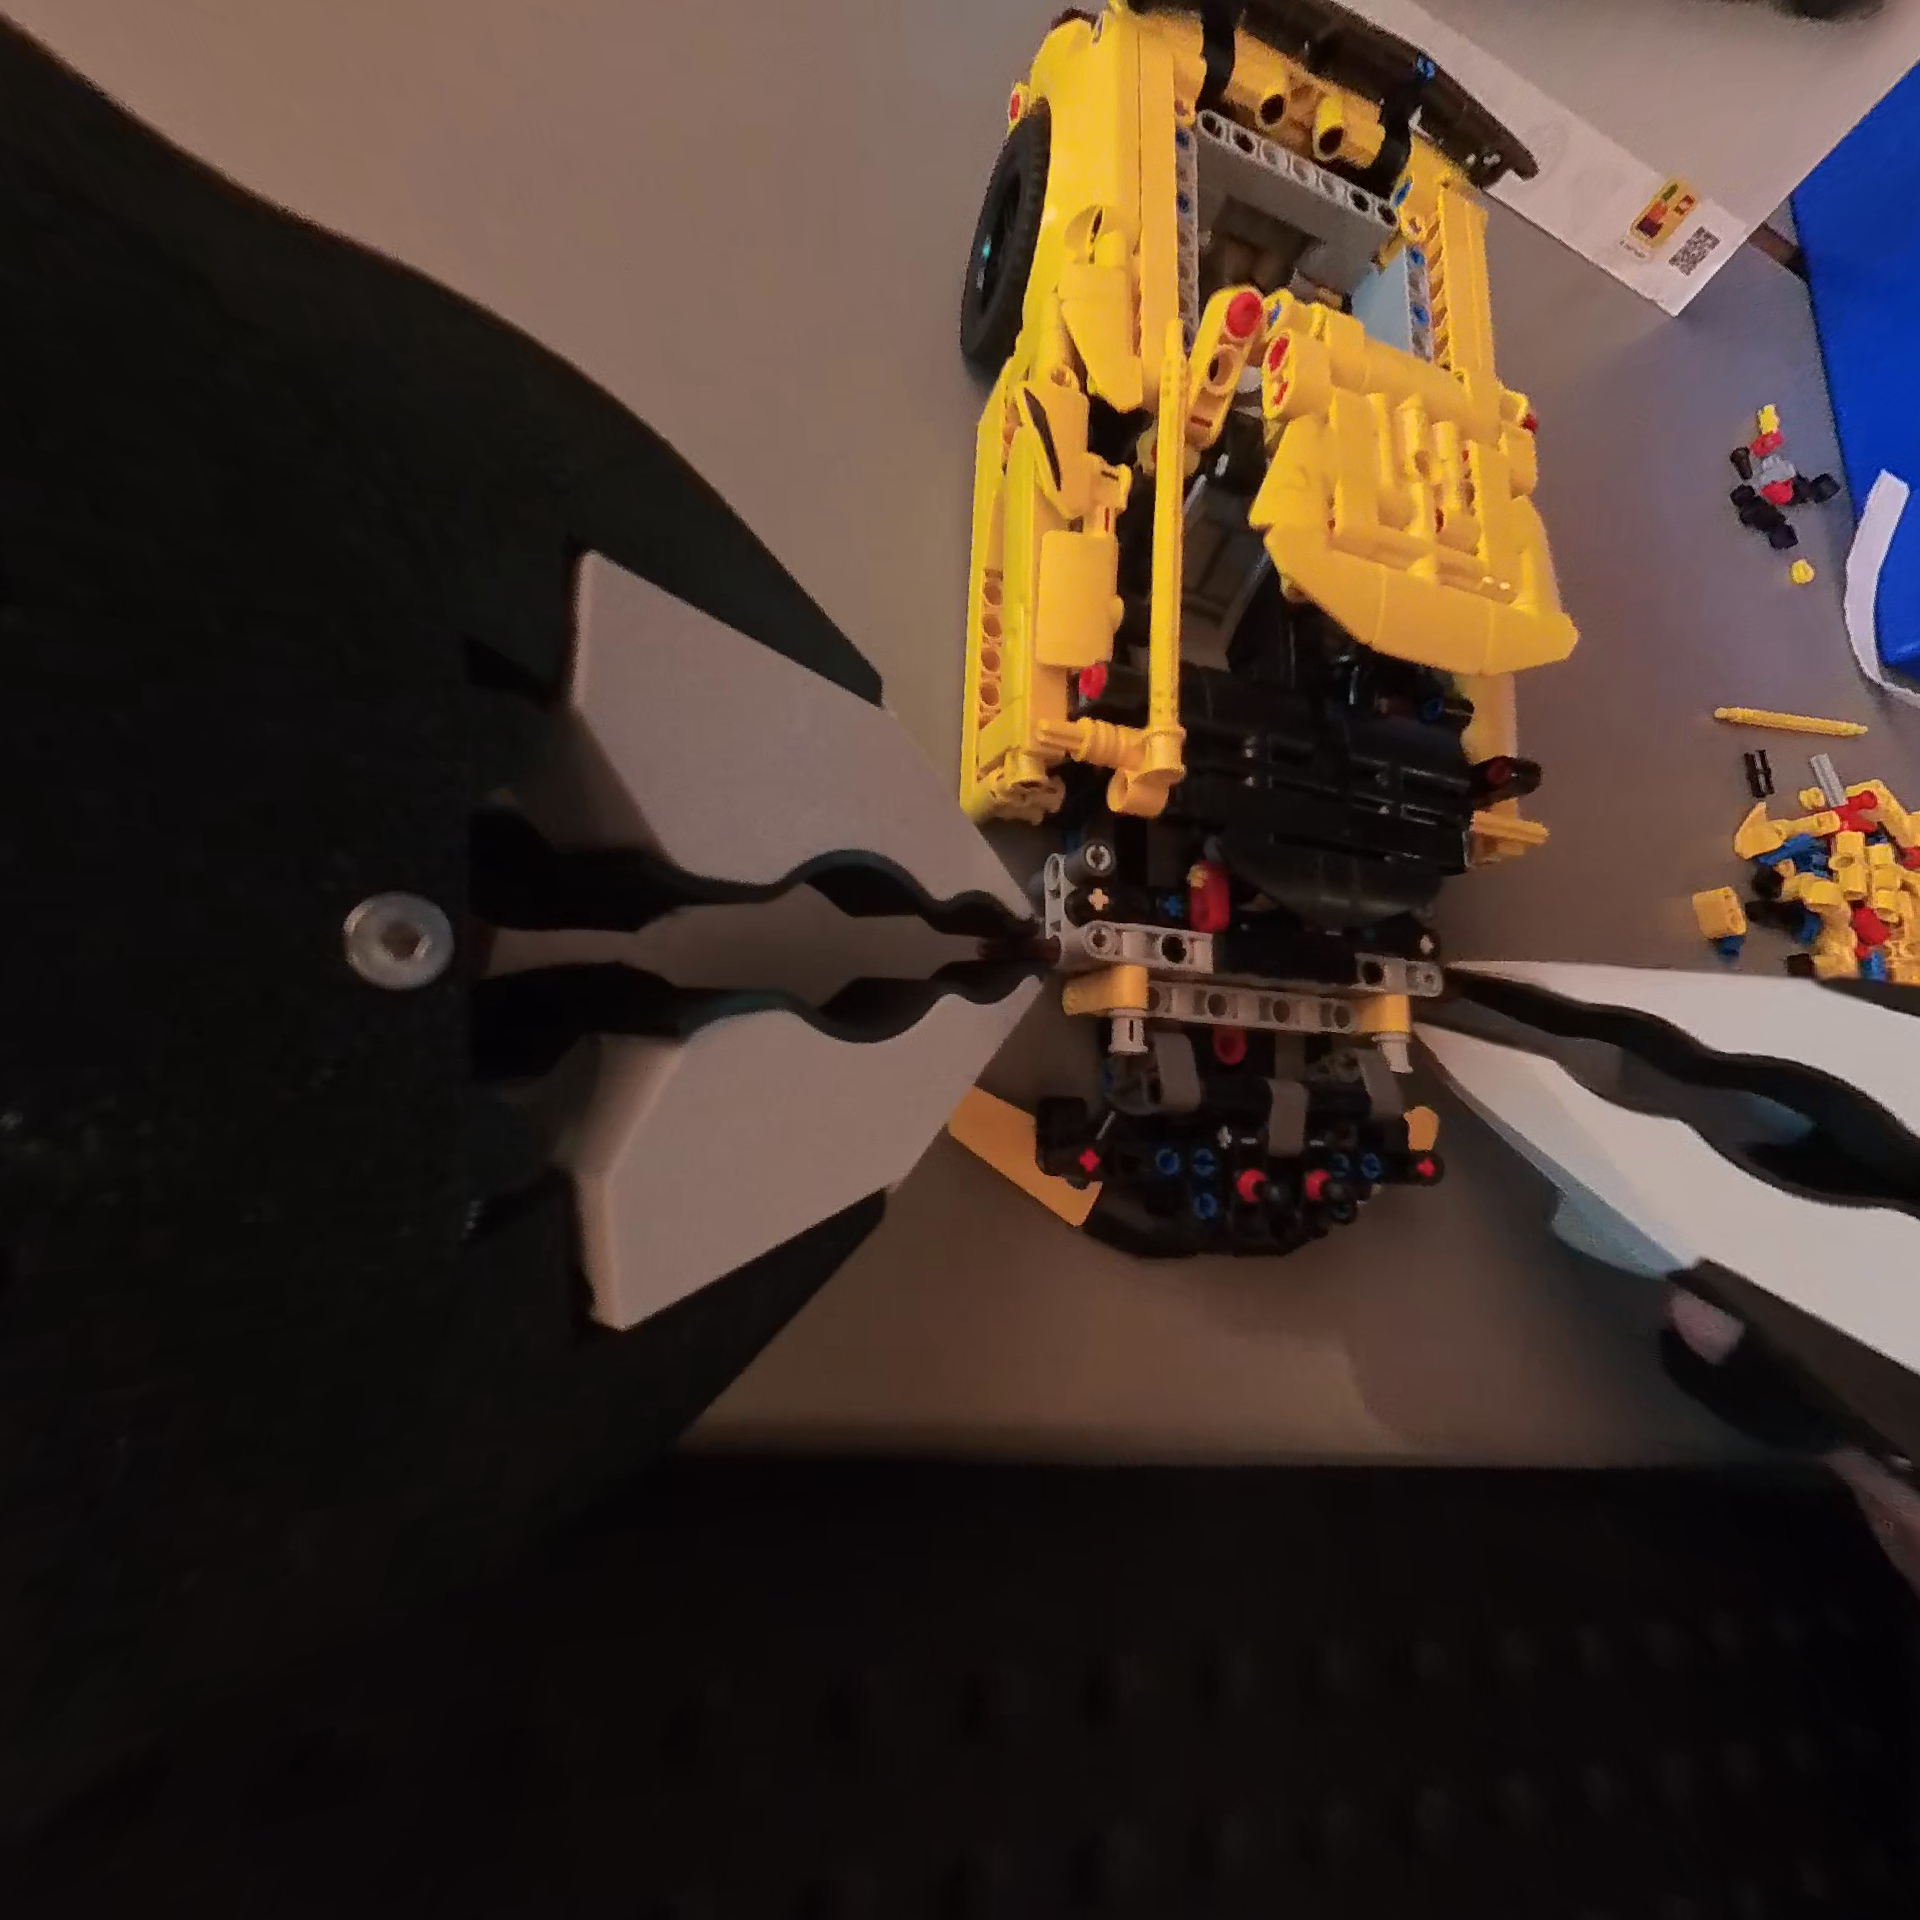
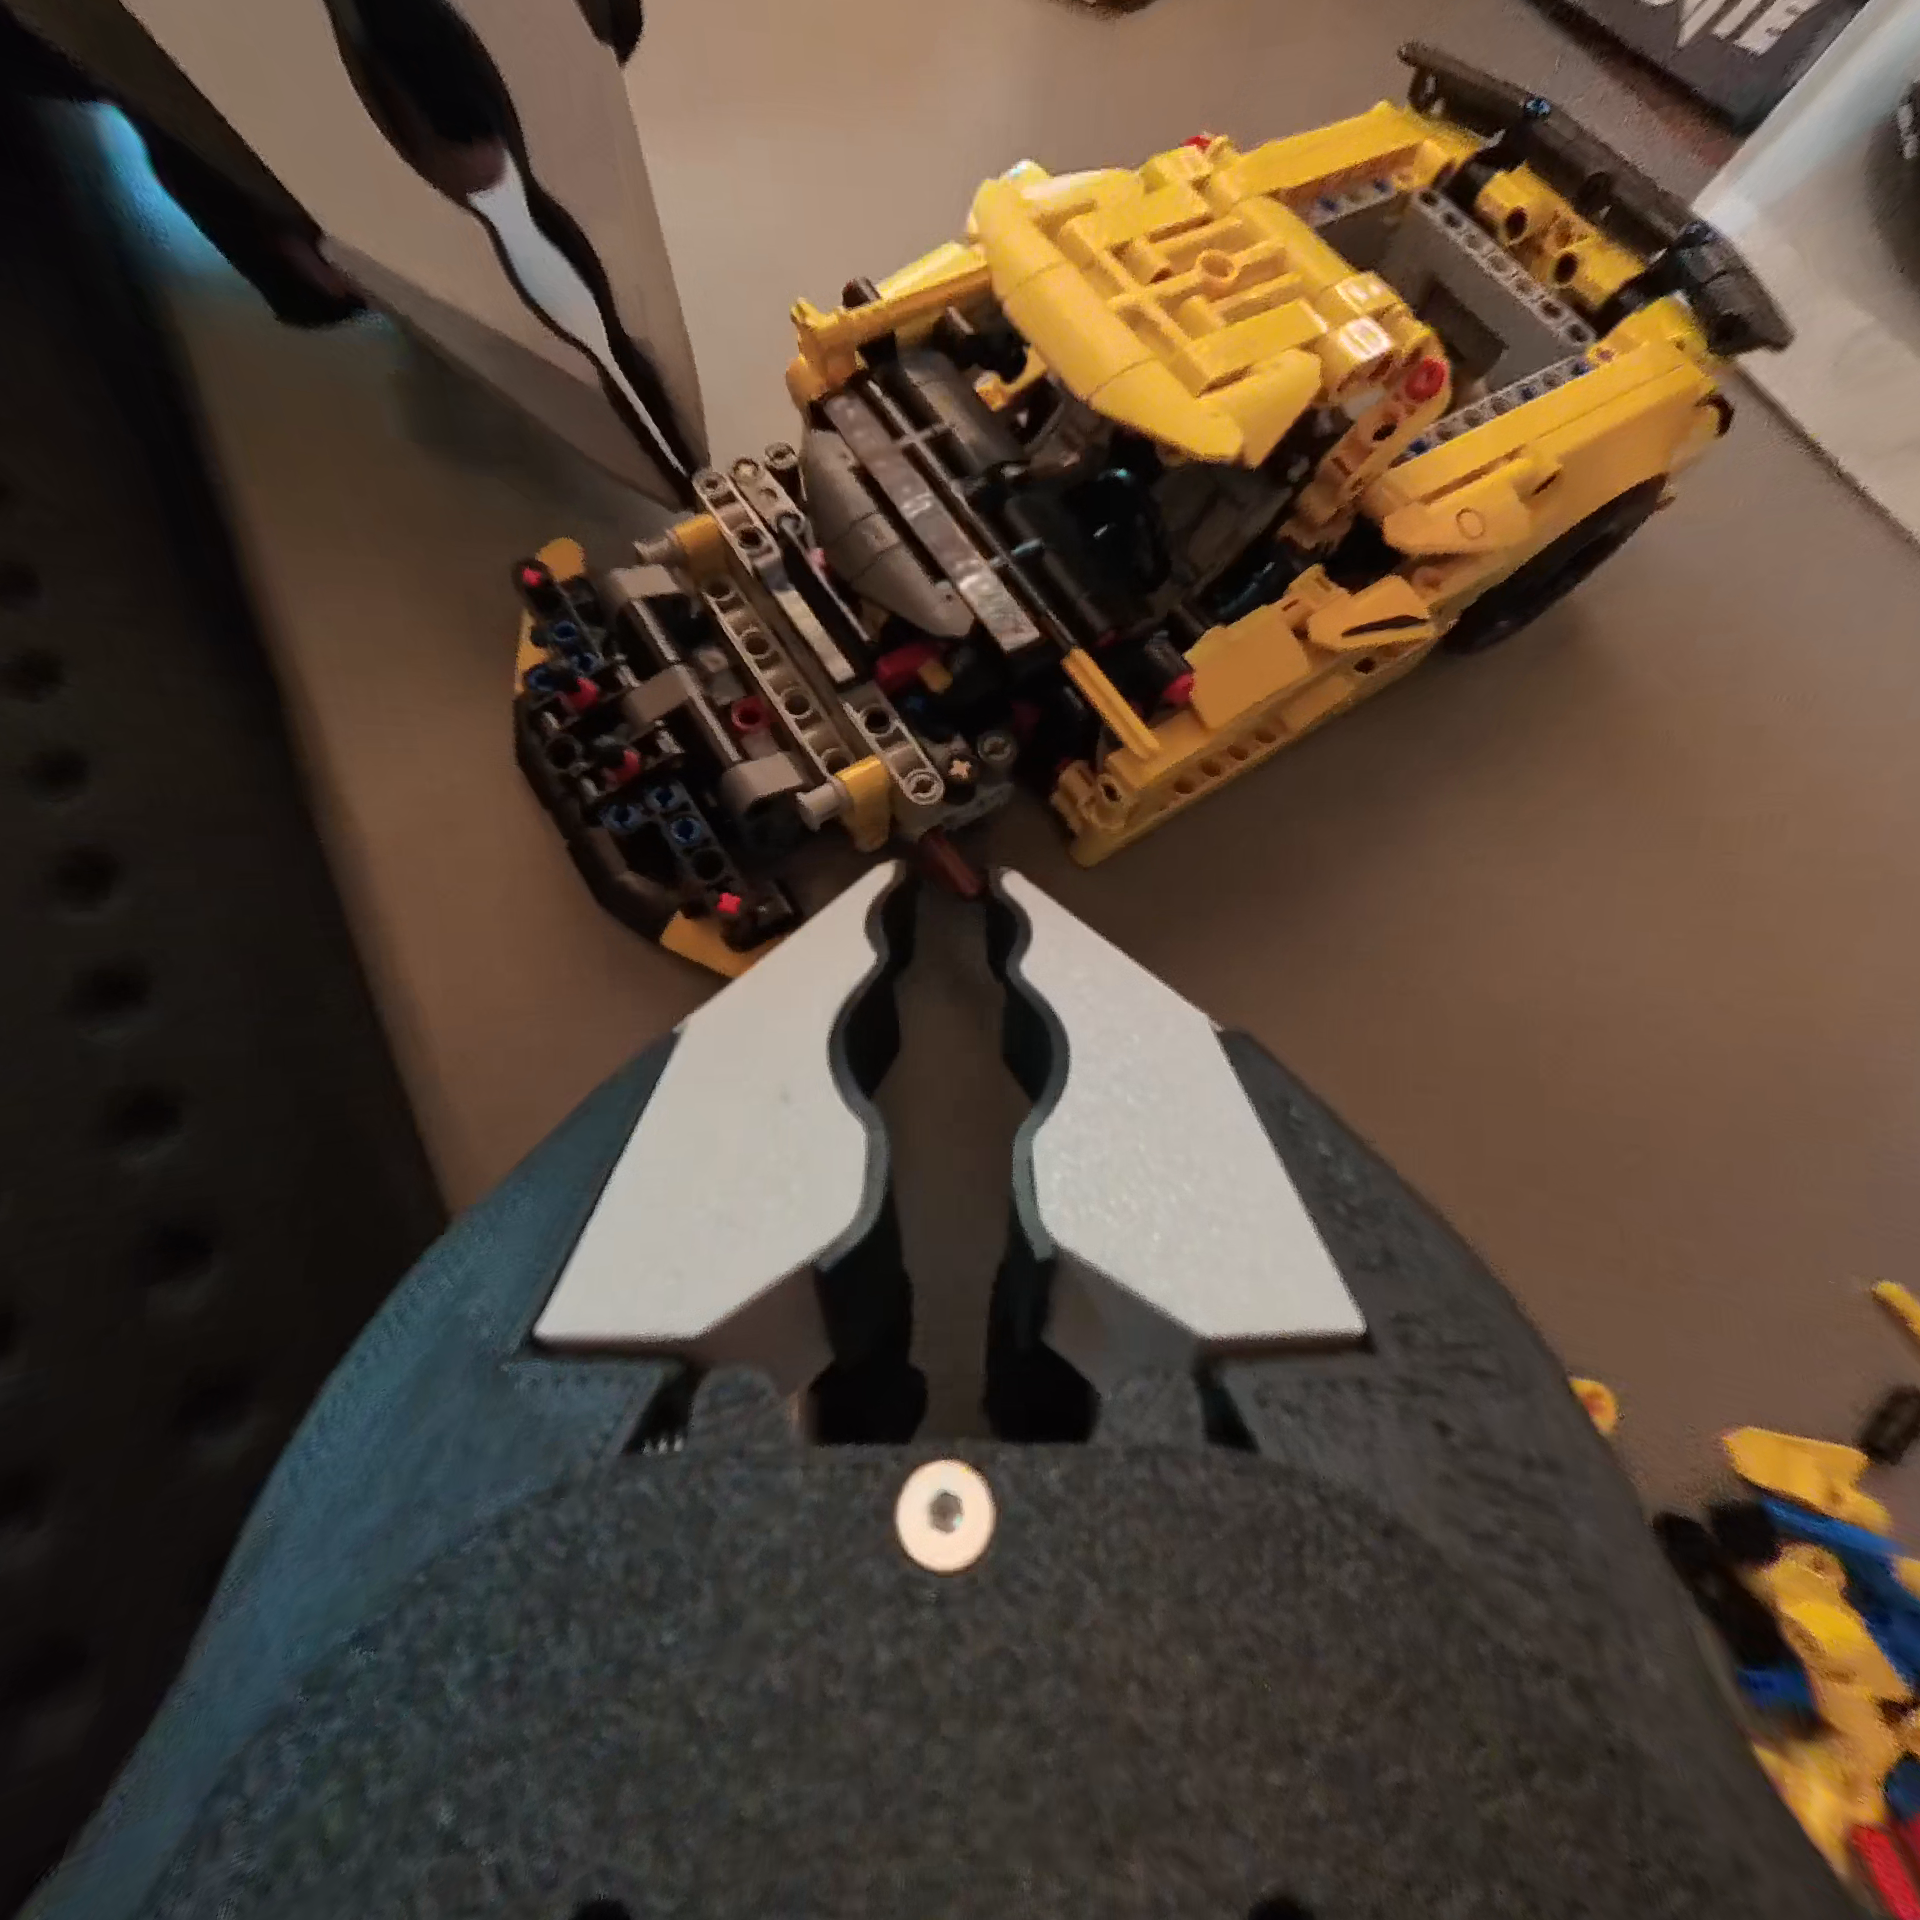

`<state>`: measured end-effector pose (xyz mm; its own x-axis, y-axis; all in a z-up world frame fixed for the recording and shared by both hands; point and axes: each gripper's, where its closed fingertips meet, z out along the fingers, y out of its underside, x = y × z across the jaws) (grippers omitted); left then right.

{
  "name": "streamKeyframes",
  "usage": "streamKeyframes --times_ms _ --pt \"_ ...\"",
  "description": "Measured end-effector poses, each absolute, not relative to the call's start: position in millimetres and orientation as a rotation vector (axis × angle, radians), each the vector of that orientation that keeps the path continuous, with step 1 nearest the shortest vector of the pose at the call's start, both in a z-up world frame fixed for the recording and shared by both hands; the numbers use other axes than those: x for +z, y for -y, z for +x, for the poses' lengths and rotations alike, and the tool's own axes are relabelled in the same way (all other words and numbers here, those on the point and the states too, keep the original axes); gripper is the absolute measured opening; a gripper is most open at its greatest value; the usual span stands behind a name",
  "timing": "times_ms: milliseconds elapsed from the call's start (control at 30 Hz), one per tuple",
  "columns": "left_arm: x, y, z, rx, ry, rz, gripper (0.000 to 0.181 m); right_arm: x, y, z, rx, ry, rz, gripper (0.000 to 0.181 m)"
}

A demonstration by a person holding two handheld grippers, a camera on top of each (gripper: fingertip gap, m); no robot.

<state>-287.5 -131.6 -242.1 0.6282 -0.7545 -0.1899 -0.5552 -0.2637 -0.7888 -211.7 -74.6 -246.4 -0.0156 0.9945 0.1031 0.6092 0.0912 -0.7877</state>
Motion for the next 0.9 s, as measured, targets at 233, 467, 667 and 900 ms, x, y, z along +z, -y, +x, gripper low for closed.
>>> streamKeyframes --times_ms 233,467,667,900 --pt "-242.2 131.4 -285.7 -0.298 -1.028 -1.953 0.001 -223.8 84.3 -218.8 0.887 1.623 -1.534 0.014" --pt "-220.1 118.1 -293.1 -0.351 -0.841 -1.922 0.003 -226.6 94.3 -243.3 0.944 1.602 -1.567 0.026" --pt "-223.1 112.4 -271.8 -0.43 -0.848 -1.934 0.015 -230.1 98.2 -253.5 0.871 1.658 -1.495 0.021" --pt "-232.7 104.8 -260.6 -0.286 -0.945 -1.899 0.011 -229.3 93.4 -253.7 0.502 1.716 -1.244 0.011"
